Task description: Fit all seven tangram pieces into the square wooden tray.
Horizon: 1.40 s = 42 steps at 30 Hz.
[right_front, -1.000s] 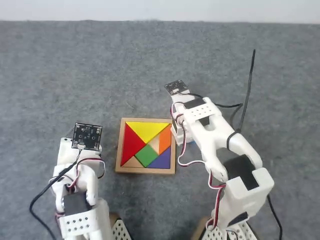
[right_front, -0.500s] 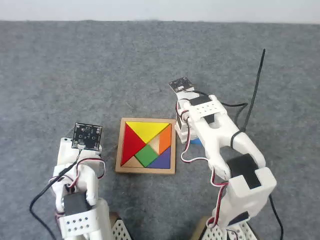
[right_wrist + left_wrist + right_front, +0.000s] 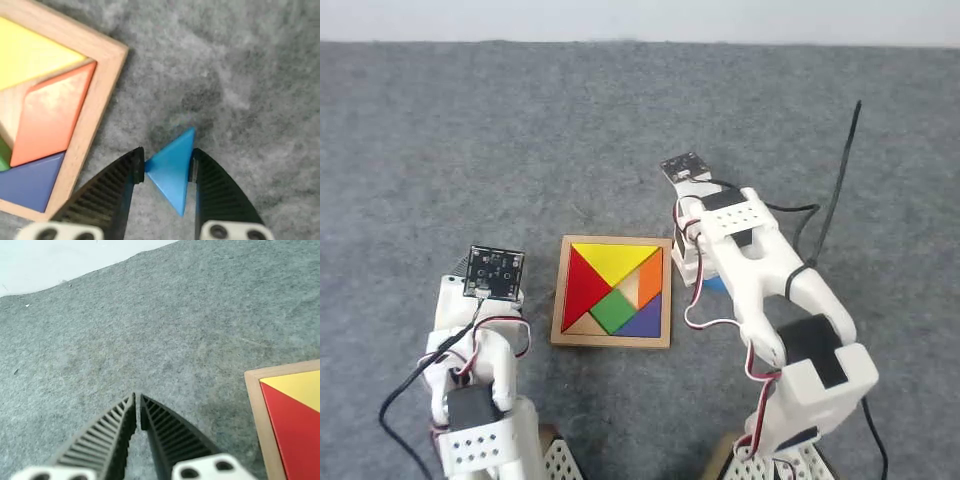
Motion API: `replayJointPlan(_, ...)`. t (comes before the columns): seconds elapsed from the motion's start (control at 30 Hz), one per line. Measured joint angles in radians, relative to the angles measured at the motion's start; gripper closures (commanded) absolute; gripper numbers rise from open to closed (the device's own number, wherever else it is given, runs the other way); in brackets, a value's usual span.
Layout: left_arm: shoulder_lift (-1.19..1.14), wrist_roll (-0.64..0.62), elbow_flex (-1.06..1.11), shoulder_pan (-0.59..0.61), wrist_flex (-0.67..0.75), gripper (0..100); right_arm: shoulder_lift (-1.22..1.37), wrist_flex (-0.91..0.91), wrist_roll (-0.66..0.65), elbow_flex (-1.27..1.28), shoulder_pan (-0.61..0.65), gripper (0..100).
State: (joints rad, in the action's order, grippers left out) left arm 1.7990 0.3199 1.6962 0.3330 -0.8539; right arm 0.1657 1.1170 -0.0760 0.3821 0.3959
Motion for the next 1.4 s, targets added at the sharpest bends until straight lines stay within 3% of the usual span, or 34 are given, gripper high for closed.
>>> replayJointPlan(0.3,0.000,0.000,0.000,0.000,0.000,98,-0.035,0.011,0.000,0.000,-0.041,88.1)
replayJointPlan(0.53,0.000,0.000,0.000,0.000,0.000,98,-0.178,0.095,0.000,-0.138,-0.037,88.1)
replayJointPlan(0.93,0.000,0.000,0.000,0.000,0.000,98,-0.132,0.114,0.146,-0.189,0.296,88.1)
replayJointPlan(1.4,0.000,0.000,0.000,0.000,0.000,98,0.057,0.025,0.157,-0.189,0.358,87.6)
